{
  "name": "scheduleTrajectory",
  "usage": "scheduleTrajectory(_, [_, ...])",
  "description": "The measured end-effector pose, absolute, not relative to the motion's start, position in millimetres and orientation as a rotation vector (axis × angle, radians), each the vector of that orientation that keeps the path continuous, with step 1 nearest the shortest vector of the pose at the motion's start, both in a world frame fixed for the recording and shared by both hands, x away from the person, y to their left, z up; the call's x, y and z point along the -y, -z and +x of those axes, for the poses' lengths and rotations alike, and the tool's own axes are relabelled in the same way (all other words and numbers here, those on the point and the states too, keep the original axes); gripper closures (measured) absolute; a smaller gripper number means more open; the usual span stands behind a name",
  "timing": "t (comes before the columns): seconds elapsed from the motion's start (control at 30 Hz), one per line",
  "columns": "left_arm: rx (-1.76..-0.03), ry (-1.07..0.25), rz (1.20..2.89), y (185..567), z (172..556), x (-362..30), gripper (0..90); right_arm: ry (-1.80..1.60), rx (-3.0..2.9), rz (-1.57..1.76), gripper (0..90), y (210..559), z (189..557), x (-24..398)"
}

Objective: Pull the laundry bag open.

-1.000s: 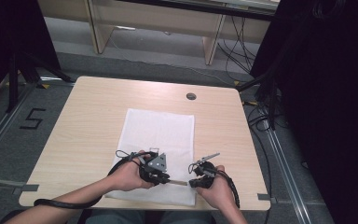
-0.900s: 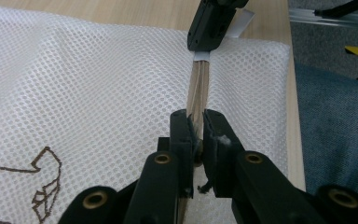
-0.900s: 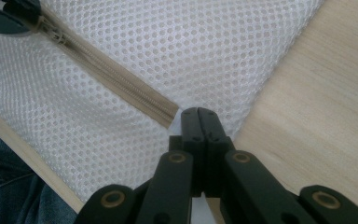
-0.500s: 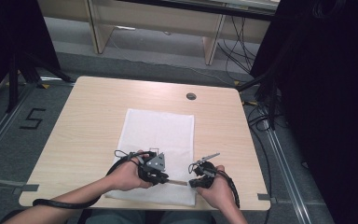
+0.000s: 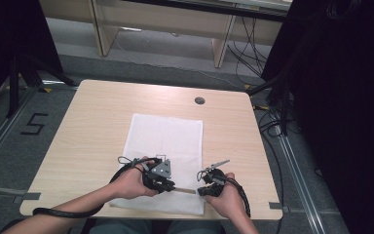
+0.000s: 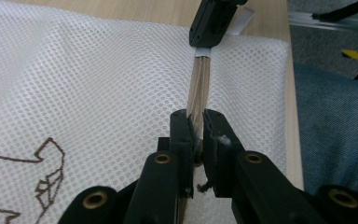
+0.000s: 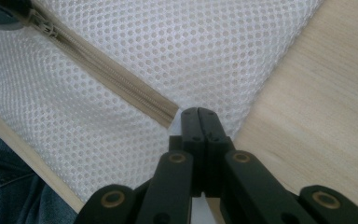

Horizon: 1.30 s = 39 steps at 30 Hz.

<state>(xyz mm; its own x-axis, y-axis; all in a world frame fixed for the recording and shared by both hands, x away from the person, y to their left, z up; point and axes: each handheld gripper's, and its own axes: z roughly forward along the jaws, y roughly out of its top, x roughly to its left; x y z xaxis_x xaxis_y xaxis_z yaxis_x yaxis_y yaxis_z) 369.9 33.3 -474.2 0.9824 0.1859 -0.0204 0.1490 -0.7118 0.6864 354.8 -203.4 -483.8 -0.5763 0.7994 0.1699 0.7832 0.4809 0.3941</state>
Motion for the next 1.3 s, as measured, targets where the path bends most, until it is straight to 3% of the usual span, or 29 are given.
scheduleTrajectory(1.3, [-0.252, -0.058, 2.359, 473.6, 369.6, -44.7, 82.5, -0.679, -2.669, 1.434, 90.0, 484.0, 354.5, 203.0])
